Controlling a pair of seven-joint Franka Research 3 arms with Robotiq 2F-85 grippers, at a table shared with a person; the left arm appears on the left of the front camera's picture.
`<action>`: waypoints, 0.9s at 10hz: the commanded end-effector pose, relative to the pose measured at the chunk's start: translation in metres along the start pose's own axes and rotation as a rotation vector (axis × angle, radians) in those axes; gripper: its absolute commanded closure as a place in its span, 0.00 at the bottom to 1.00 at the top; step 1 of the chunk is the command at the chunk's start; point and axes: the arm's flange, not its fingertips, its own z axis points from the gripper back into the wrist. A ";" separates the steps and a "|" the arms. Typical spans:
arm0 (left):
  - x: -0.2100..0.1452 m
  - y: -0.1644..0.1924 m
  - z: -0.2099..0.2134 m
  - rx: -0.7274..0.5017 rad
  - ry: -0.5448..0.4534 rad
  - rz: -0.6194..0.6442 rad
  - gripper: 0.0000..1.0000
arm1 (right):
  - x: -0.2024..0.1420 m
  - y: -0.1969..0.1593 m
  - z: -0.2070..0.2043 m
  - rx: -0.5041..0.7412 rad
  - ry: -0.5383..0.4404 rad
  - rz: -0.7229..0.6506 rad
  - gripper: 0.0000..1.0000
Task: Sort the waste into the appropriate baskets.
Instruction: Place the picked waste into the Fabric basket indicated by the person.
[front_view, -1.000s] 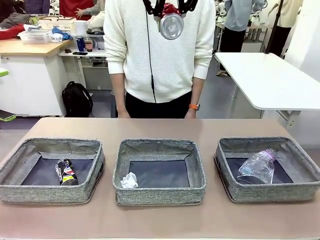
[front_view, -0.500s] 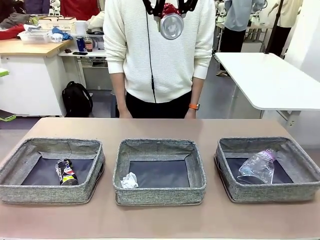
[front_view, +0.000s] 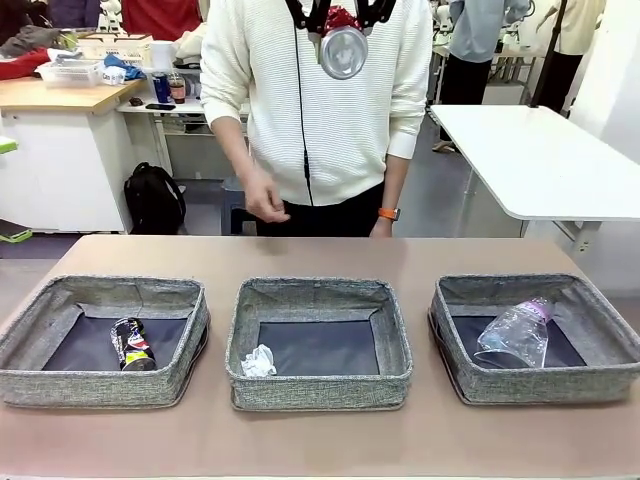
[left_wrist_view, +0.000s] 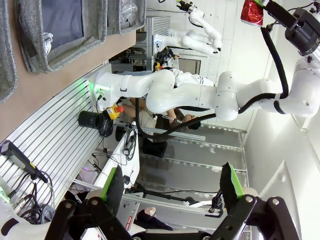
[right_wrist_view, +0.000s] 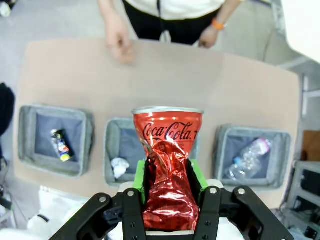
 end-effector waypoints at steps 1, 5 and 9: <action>0.000 0.001 -0.002 -0.005 -0.009 -0.018 0.00 | -0.001 0.000 0.001 -0.001 -0.001 -0.003 0.61; 0.000 0.001 -0.002 -0.005 -0.009 -0.018 0.00 | -0.001 0.000 0.001 -0.001 -0.001 -0.003 0.61; 0.000 0.001 -0.002 -0.005 -0.009 -0.018 0.00 | -0.001 0.000 0.001 -0.001 -0.001 -0.003 0.61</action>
